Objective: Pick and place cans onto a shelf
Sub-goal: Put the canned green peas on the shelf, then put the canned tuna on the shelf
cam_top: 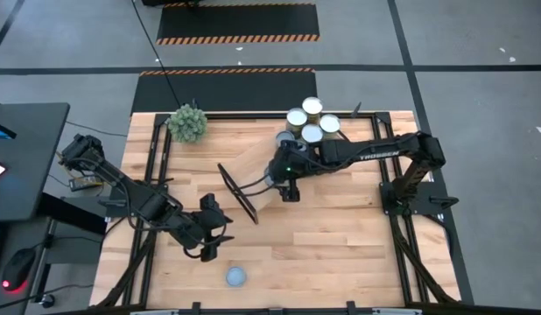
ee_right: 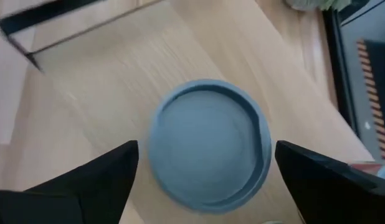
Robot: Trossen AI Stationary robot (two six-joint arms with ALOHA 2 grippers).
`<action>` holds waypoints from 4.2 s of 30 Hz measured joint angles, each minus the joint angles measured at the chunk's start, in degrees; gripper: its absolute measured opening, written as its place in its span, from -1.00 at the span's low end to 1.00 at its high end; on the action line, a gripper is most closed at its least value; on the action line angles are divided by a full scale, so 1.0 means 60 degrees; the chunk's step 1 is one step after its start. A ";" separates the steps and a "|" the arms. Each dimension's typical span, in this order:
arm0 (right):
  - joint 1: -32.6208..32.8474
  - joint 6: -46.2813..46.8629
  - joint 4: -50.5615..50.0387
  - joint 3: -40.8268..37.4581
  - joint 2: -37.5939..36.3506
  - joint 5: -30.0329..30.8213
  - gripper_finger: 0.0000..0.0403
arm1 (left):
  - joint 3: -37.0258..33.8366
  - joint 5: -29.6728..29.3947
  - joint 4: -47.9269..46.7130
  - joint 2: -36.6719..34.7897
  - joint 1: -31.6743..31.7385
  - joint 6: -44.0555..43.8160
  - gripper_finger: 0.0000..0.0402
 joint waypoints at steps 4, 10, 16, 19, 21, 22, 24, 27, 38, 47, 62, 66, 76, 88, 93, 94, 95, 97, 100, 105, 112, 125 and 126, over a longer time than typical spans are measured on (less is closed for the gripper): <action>0.0300 -0.0010 -0.0090 0.0002 -0.0151 0.0526 0.89 | 0.0000 0.0068 0.0005 0.0000 0.0000 -0.0014 0.17; 0.0708 0.0011 0.0415 0.0004 -0.0374 0.0954 0.87 | 0.0000 0.0064 0.0014 0.0000 0.0000 -0.0017 0.17; 0.0942 0.0221 0.1567 0.0015 -0.0270 0.1110 0.86 | 0.0000 0.0063 0.0010 0.0000 0.0036 0.0023 0.17; 0.0946 0.0286 0.1762 -0.0012 -0.0033 0.1595 0.86 | 0.0000 0.0060 0.0007 0.0000 0.0036 0.0044 0.17; 0.0936 0.0244 0.2035 0.0017 0.0080 0.1818 0.86 | 0.0000 0.0064 0.0012 0.0000 0.0072 0.0053 0.17; 0.0929 0.0215 0.2010 0.0093 0.0163 0.1873 0.86 | 0.0000 0.0064 -0.0001 0.0000 0.0090 0.0055 0.17; 0.0923 0.0204 0.1814 0.0343 0.0450 0.2060 0.86 | 0.0000 0.0057 0.0019 0.0000 0.0145 0.0055 0.17; 0.0933 -0.0021 0.1320 0.0898 0.1014 0.2524 0.86 | 0.0000 0.0053 0.0001 0.0000 0.0199 0.0059 0.17; 0.0957 -0.0140 -0.1023 0.3158 0.2355 0.3664 0.86 | -0.0001 0.0060 -0.0001 0.0004 0.0168 -0.0004 0.17; 0.0967 0.0120 -0.2565 0.3143 0.2300 0.4029 0.86 | 0.0000 0.0064 -0.0019 0.0004 0.0164 -0.0193 0.17; 0.0961 0.0861 -0.3336 0.3136 0.2193 0.4607 0.86 | -0.0004 0.1012 0.0055 0.0001 0.0164 -0.0235 0.17; 0.1115 0.1088 -0.2912 0.3136 0.1927 0.4521 0.86 | 0.0000 0.1835 0.0352 0.0004 0.0168 -0.0480 0.17; 0.2311 0.2643 -0.2583 0.3136 0.1048 0.4269 0.86 | 0.0000 0.3670 0.0720 0.0850 -0.0482 -0.1290 0.19; 0.4418 0.5054 -0.2600 0.3136 0.1091 0.4997 0.86 | 0.0000 0.3804 0.0838 0.2421 -0.1011 -0.1846 0.67; 0.4974 0.6149 -0.2749 0.3136 0.1091 0.5226 0.85 | 0.0000 0.3688 0.0870 0.3363 -0.1086 -0.1948 0.71; 0.5060 0.6340 -0.2763 0.3136 0.1094 0.5235 0.85 | 0.0000 0.3651 0.0836 0.3518 -0.1172 -0.1888 0.71; 0.5132 0.6504 -0.2767 0.3136 0.1094 0.5276 0.85 | 0.0000 0.3586 0.0776 0.3641 -0.1275 -0.1764 0.71; 0.5277 0.6716 -0.2761 0.3136 0.1094 0.5473 0.85 | 0.0000 0.3561 0.0732 0.3888 -0.1458 -0.1532 0.71; 0.5421 0.6865 -0.2758 0.3136 0.1094 0.5615 0.85 | -0.0004 0.3340 0.0451 0.4266 -0.1729 -0.1254 0.71; 0.5477 0.7198 -0.2752 0.3136 0.1094 0.5615 0.85 | -0.0004 0.2501 0.0833 0.4706 -0.2014 -0.1110 0.71; 0.5469 0.7267 -0.2728 0.3136 0.1094 0.5567 0.85 | -0.0004 0.1439 0.1608 0.4783 -0.2160 -0.0659 0.71; 0.5466 0.7307 -0.2714 0.3136 0.1094 0.5538 0.85 | -0.0004 0.0847 0.3190 0.5506 -0.2153 -0.0010 0.71; 0.5466 0.7329 -0.2714 0.3136 0.1094 0.5535 0.85 | -0.0004 0.0836 0.3206 0.5527 -0.2114 -0.0034 0.71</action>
